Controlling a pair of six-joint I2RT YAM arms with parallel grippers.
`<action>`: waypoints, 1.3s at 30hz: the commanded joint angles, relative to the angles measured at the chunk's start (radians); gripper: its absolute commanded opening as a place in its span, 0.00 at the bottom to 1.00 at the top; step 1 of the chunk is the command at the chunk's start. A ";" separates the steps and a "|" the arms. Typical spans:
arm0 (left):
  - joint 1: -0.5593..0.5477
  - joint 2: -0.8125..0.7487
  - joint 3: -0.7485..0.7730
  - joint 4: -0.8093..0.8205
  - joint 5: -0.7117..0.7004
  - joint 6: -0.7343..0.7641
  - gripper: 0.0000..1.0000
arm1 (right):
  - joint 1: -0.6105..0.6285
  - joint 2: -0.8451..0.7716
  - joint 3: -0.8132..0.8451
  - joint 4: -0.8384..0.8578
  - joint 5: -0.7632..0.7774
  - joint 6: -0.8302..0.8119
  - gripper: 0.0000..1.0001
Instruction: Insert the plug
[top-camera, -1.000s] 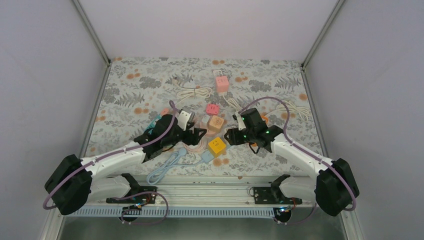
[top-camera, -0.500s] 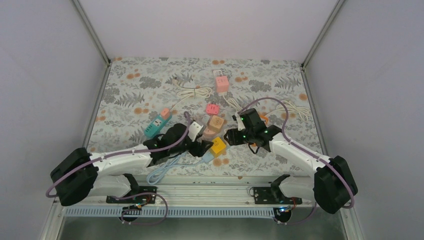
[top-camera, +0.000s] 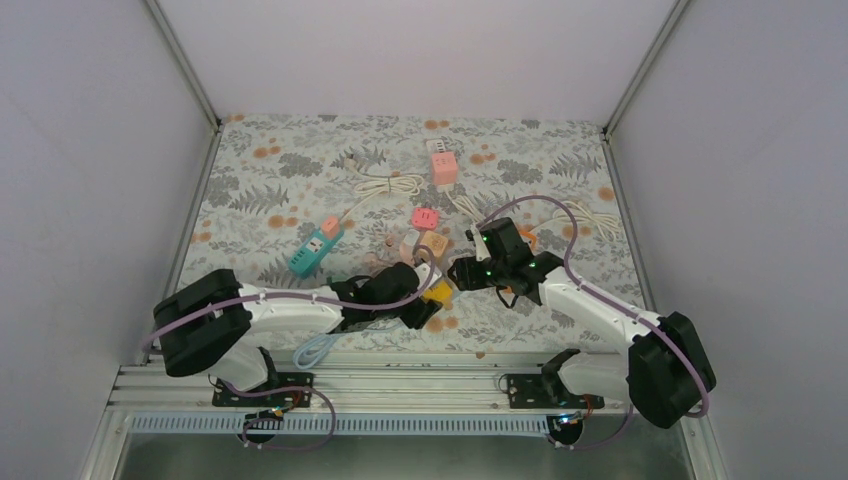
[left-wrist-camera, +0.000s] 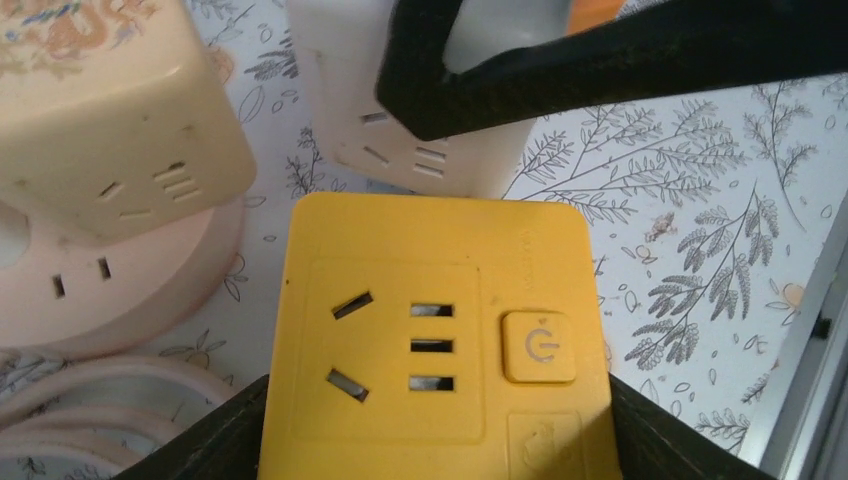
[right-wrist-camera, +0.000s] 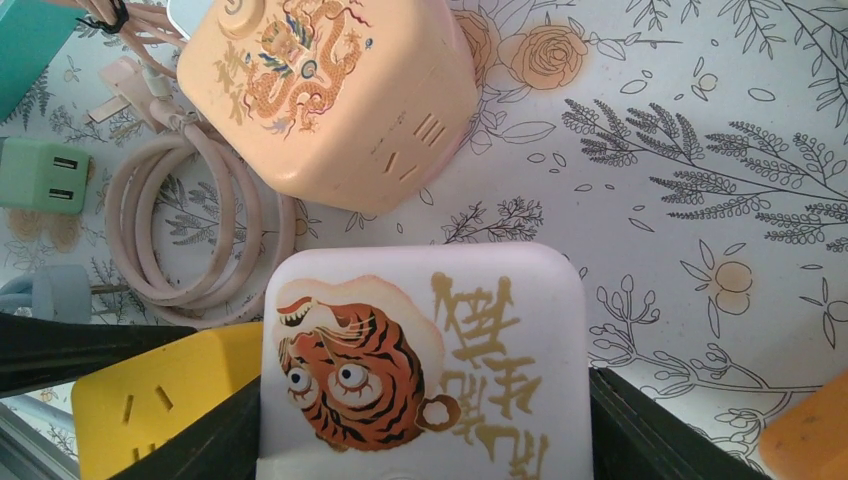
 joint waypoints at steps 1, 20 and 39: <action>-0.010 0.027 0.023 0.011 -0.025 0.069 0.63 | 0.009 -0.018 -0.018 0.038 0.021 0.017 0.42; 0.047 -0.060 -0.080 -0.028 0.120 0.333 0.42 | 0.131 -0.017 -0.058 0.090 0.009 -0.033 0.41; 0.145 -0.079 -0.135 0.061 0.216 0.297 0.49 | 0.154 0.149 -0.038 0.059 -0.019 -0.050 0.41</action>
